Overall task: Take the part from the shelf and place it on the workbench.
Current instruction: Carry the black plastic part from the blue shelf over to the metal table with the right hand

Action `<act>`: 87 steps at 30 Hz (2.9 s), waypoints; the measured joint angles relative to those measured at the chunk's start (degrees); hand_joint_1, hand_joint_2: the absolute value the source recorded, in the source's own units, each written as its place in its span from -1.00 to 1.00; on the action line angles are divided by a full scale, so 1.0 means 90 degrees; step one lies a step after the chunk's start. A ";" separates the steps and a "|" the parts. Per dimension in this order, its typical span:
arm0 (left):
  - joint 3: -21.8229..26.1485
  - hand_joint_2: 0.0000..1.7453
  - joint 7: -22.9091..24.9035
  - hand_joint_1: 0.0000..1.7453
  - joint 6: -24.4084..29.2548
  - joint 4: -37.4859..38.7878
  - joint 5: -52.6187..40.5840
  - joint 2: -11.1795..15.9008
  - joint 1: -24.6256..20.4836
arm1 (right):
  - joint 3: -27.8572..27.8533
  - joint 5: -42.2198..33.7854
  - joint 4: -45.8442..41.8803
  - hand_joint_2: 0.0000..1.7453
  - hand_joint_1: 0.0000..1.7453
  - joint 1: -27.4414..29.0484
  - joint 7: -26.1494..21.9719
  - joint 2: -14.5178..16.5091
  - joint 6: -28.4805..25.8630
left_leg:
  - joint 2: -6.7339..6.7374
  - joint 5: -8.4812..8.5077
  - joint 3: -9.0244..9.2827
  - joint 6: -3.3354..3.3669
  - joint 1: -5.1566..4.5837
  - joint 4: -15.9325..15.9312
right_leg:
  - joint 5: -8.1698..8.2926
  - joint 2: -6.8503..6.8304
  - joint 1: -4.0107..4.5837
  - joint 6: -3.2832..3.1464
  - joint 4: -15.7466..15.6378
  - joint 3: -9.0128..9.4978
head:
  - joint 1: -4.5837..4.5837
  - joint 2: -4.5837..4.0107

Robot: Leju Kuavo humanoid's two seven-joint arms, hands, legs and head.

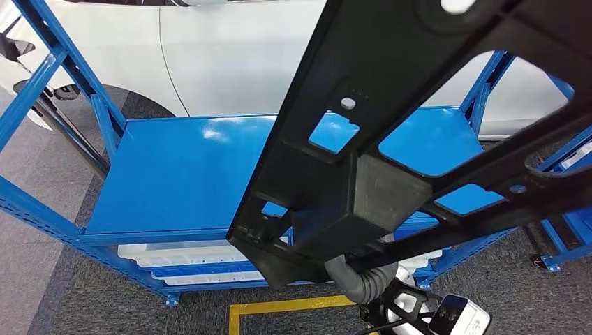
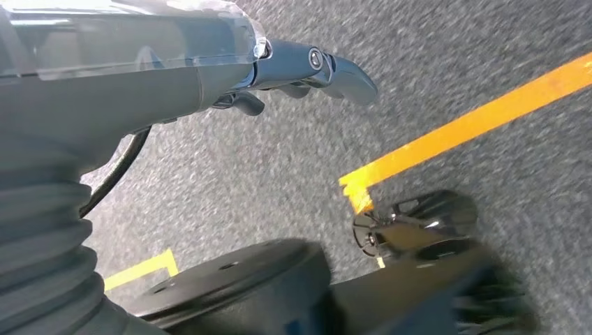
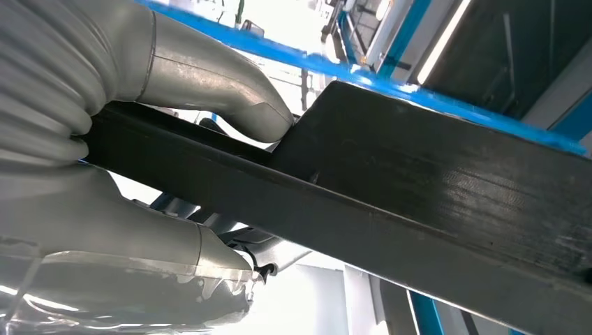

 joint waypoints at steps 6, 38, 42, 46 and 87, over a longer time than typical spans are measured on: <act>0.0079 1.00 -0.0008 -1.00 0.0176 0.0000 0.0143 -0.0032 0.0018 | 0.0036 -0.0106 -0.0006 1.00 1.00 0.0031 0.0021 0.0007 0.0118 | 0.0002 0.0091 0.0079 0.0243 -0.0005 -0.0182 | -0.0290 0.0020 -0.0022 0.0203 0.0409 -0.0159 | 0.0001 -0.0001; 0.0220 1.00 0.0072 -1.00 -0.0082 0.0000 0.0120 -0.0035 0.0055 | 0.0006 0.0222 -0.0463 1.00 1.00 0.0704 0.0666 0.0223 0.0019 | 0.0018 0.0153 0.0042 0.0253 0.0012 -0.0185 | -0.0793 0.0025 -0.0037 0.0219 0.0962 -0.0260 | 0.0002 -0.0001; 0.0221 1.00 0.0078 -1.00 -0.0098 0.0000 0.0112 -0.0035 0.0051 | -0.0024 0.0223 -0.0466 1.00 1.00 0.0801 0.0671 0.0223 0.0021 | 0.0030 0.0271 -0.0146 0.0251 -0.0001 -0.0156 | -0.1095 0.0024 -0.0069 0.0260 0.1742 -0.0409 | 0.0002 -0.0001; 0.0218 1.00 0.0077 -1.00 -0.0157 -0.0001 0.0070 -0.0037 0.0017 | -0.0078 0.0231 -0.0486 1.00 1.00 0.0824 0.0693 0.0245 0.0028 | 0.0015 0.0383 -0.0253 0.0158 -0.0009 -0.0114 | -0.0551 0.0029 -0.0037 0.0176 0.0116 0.0597 | 0.0002 0.0000; -0.0157 1.00 0.0219 -1.00 -0.0499 -0.0007 -0.0308 -0.0041 -0.0192 | -0.0597 0.0543 -0.0964 1.00 1.00 0.1688 0.0495 0.0355 -0.0061 | 0.0051 -0.0727 -0.0718 -0.0114 0.0003 0.1660 | -0.0045 -0.0043 -0.0025 -0.0123 -0.0099 0.0153 | -0.0002 0.0001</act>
